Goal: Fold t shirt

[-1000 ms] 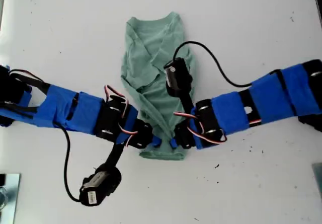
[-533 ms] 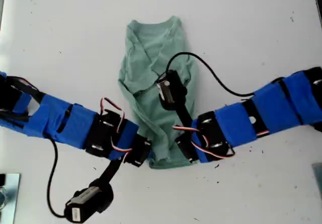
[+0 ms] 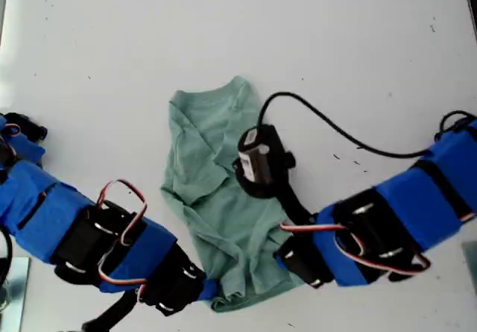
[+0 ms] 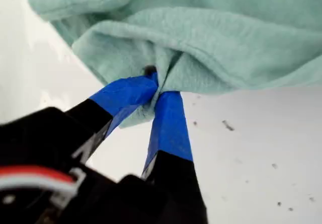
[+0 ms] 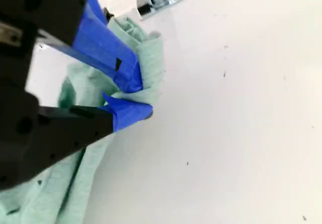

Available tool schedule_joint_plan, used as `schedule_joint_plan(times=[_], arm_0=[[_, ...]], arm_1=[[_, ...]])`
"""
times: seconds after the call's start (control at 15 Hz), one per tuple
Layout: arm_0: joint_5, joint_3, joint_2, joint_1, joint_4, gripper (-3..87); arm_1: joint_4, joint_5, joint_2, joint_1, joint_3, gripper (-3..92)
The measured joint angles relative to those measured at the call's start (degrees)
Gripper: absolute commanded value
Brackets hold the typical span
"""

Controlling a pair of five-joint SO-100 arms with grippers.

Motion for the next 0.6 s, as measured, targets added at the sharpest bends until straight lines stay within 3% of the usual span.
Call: schedule_joint_plan(times=[0.2, 0.4, 0.47, 0.53, 0.6], arm_0=[[1.0, 4.0, 9.1, -9.8, 8.3, -0.1], [5.4, 18.5, 19.5, -26.0, 7.4, 0.5], [6.3, 24.0, 21.8, -29.4, 5.2, 17.0], [7.4, 27.9, 24.2, -30.6, 3.3, 25.6], [8.8, 31.1, 27.4, -30.8, 2.4, 26.6]], arm_1=[[0.1, -12.7, 0.6, 15.3, 0.0, -0.7], [-2.5, -22.9, -1.0, 31.1, 0.0, 1.0], [-4.0, -24.8, -1.8, 32.8, 0.0, 15.4], [-4.7, -26.1, -1.8, 32.8, 0.0, 47.9], [-5.1, -27.7, -1.8, 33.3, 0.0, 48.5]])
